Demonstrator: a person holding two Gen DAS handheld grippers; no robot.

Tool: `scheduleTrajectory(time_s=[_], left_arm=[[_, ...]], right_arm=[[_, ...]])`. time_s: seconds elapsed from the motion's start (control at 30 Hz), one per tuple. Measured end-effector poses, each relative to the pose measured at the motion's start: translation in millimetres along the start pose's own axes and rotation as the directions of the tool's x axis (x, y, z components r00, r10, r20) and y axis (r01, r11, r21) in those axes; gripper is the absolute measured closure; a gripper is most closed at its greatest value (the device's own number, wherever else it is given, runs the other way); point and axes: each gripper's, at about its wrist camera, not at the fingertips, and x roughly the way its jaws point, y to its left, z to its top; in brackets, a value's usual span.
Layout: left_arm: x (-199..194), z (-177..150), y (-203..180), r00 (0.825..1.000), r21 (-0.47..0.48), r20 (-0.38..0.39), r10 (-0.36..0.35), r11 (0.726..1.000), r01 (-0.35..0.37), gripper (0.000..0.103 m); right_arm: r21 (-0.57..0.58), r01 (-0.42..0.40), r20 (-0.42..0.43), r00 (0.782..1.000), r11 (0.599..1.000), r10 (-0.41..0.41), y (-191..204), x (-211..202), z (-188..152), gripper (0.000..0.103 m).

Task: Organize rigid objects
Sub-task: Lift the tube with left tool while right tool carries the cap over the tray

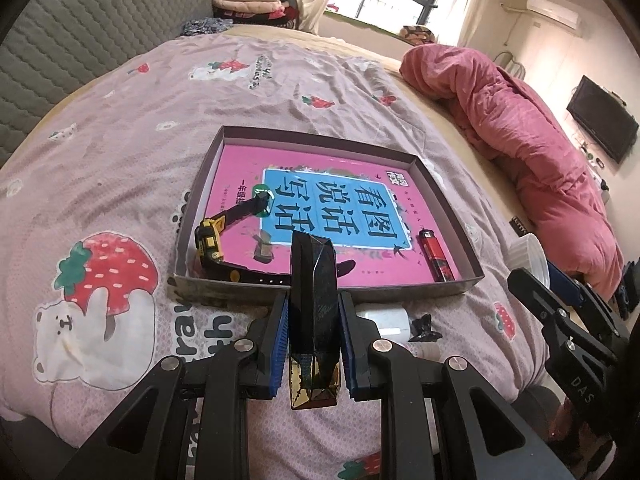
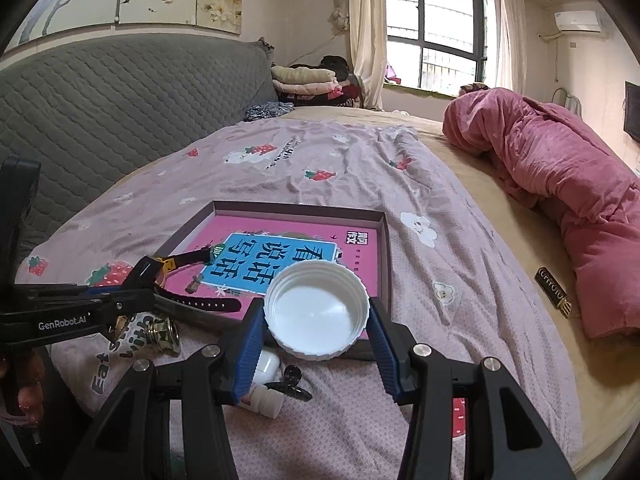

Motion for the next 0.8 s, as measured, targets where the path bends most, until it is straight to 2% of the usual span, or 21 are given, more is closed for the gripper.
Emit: scheduleTrajectory(time_s=[0.8], left_arm=[[-0.2, 9.7, -3.4, 1.0, 0.019, 0.03, 0.002, 1.0, -0.003, 0.08]], right_arm=[[0.005, 0.024, 0.013, 1.0, 1.0, -0.024, -9.6, 8.0, 13.1, 0.053]])
